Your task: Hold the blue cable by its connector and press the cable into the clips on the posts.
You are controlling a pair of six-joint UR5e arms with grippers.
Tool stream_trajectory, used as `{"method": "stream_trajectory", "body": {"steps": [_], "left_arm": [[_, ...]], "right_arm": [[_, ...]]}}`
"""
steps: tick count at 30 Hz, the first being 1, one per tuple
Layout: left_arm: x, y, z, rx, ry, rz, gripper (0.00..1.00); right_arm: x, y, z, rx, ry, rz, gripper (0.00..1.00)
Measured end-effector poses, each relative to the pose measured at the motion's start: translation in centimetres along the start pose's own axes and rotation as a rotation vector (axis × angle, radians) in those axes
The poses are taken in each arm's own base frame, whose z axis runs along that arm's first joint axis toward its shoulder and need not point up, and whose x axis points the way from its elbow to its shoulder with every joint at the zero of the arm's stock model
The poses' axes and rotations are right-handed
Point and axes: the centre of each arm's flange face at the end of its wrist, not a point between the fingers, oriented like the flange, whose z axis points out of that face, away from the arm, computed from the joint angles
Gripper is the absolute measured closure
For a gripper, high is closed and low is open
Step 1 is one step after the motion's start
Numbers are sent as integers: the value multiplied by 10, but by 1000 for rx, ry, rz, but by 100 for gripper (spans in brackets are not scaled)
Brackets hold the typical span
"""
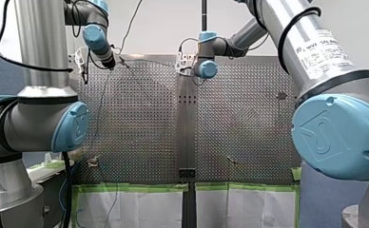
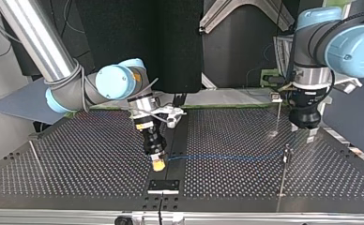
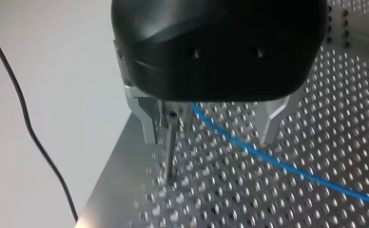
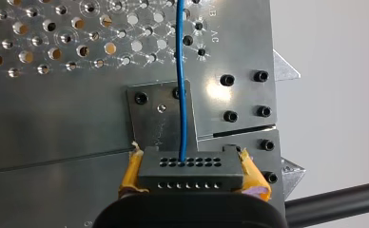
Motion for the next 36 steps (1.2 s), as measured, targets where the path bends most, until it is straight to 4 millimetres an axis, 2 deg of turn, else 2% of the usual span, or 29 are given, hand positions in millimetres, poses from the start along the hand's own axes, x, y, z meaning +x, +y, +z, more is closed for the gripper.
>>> {"method": "stream_trajectory", "body": {"steps": [11,22,36], "left_arm": [[-10,-17,-18,88,-18,23,0],[0,-20,-8,91,-10,117,0],[-1,-22,-9,58,-31,249,0]], "right_arm": [[-1,4,0,-8,-4,-1,100],[-3,7,0,-18,-14,-3,100],[-6,9,0,-25,-22,-7,100]]}}
